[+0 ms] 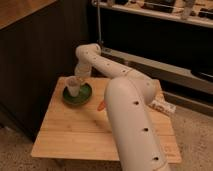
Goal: Place the ceramic cup in the ceramic bowl
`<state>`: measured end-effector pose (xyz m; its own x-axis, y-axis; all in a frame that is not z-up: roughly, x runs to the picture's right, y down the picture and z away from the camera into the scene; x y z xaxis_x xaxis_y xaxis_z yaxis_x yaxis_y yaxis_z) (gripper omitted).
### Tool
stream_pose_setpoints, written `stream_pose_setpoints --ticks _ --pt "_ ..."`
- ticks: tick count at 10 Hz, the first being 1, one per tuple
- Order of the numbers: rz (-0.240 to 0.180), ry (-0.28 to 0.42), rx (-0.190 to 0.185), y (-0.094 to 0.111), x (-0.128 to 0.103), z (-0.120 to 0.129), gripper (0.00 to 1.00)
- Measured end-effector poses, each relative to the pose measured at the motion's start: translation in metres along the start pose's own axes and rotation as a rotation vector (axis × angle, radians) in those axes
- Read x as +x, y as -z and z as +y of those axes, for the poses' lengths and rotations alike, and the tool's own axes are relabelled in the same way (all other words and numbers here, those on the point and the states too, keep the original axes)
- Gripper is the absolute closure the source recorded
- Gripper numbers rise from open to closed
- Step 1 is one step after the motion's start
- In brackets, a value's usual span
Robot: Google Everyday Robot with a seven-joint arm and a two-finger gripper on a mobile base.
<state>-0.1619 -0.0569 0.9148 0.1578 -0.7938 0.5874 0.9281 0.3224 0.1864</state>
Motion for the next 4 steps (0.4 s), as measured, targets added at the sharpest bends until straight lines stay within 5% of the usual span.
stream_pose_setpoints --ticks 4 --pt "-0.001 0.0 0.0 -0.0005 -0.0009 -0.0002 0.3"
